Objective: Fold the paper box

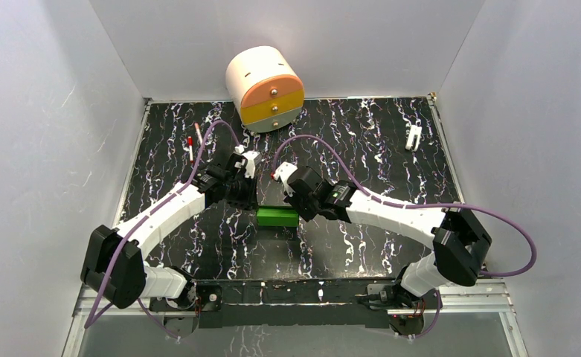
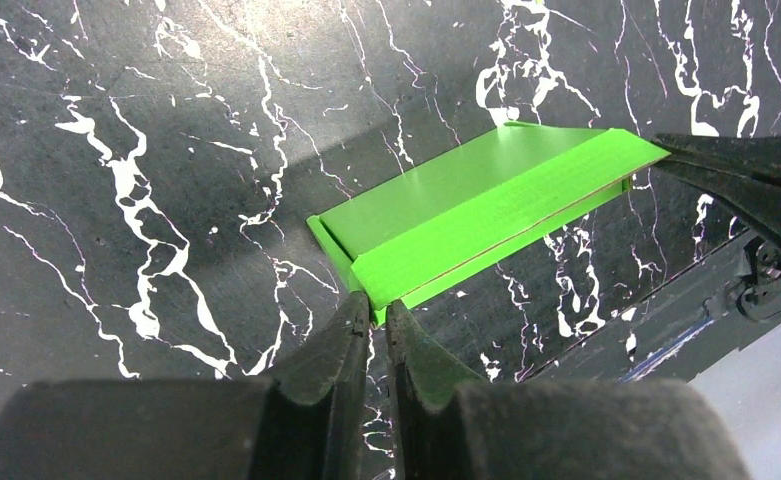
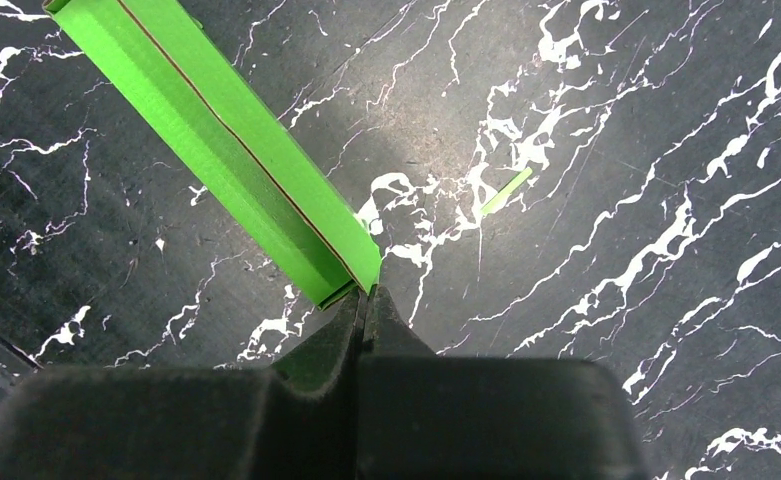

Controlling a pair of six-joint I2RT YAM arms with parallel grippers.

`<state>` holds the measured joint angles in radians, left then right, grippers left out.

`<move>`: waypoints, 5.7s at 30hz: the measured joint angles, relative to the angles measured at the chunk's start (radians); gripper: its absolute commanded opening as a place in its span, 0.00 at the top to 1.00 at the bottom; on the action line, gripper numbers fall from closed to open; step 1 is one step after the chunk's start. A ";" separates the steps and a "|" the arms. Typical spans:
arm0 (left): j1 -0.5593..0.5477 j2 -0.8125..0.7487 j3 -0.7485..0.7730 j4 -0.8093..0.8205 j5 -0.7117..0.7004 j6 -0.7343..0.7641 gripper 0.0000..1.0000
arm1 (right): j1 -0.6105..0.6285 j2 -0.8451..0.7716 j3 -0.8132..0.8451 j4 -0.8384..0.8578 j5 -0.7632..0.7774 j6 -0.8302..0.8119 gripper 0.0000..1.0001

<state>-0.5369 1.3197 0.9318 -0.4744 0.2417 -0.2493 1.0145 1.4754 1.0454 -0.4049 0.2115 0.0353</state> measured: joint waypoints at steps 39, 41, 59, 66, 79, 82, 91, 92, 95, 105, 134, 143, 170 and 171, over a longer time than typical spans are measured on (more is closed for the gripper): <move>-0.002 0.034 0.036 -0.026 -0.069 -0.199 1.00 | 0.037 0.078 0.096 -0.101 0.072 0.106 1.00; -0.005 0.014 0.016 -0.015 -0.074 -0.206 1.00 | 0.039 0.078 0.099 -0.109 0.069 0.132 1.00; -0.099 -0.108 -0.104 0.078 -0.219 -0.295 1.00 | 0.036 0.134 0.205 -0.260 0.074 0.431 1.00; -0.113 -0.119 -0.120 0.097 -0.247 -0.314 1.00 | 0.023 0.158 0.242 -0.306 0.075 0.537 1.00; -0.124 -0.135 -0.139 0.117 -0.265 -0.336 1.00 | 0.012 0.158 0.243 -0.311 0.091 0.671 1.00; -0.125 -0.136 -0.139 0.116 -0.265 -0.338 1.00 | 0.012 0.158 0.238 -0.304 0.103 0.693 1.00; -0.127 -0.137 -0.139 0.115 -0.264 -0.339 1.00 | 0.008 0.156 0.223 -0.279 0.123 0.705 1.00; -0.128 -0.137 -0.139 0.115 -0.264 -0.339 1.00 | 0.008 0.155 0.220 -0.273 0.127 0.705 1.00; -0.129 -0.137 -0.139 0.112 -0.264 -0.339 1.00 | 0.007 0.154 0.215 -0.264 0.131 0.701 1.00; -0.136 -0.128 -0.106 0.048 -0.254 -0.339 1.00 | 0.008 0.141 0.189 -0.225 0.134 0.668 1.00; -0.139 -0.103 -0.055 0.009 -0.197 -0.559 1.00 | 0.114 0.158 0.189 -0.288 0.366 0.664 1.00; -0.139 -0.106 -0.052 0.033 -0.187 -0.591 1.00 | 0.119 0.164 0.189 -0.300 0.391 0.668 1.00; -0.199 -0.084 -0.048 -0.047 -0.298 -0.499 1.00 | 0.134 0.198 0.224 -0.298 0.406 0.694 1.00; -0.204 -0.085 -0.049 -0.048 -0.303 -0.503 1.00 | 0.134 0.198 0.224 -0.298 0.407 0.695 1.00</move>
<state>-0.7406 1.2343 0.8829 -0.5228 -0.0608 -0.7521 1.1488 1.6733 1.2697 -0.7025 0.6186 0.7307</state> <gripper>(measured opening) 0.007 0.031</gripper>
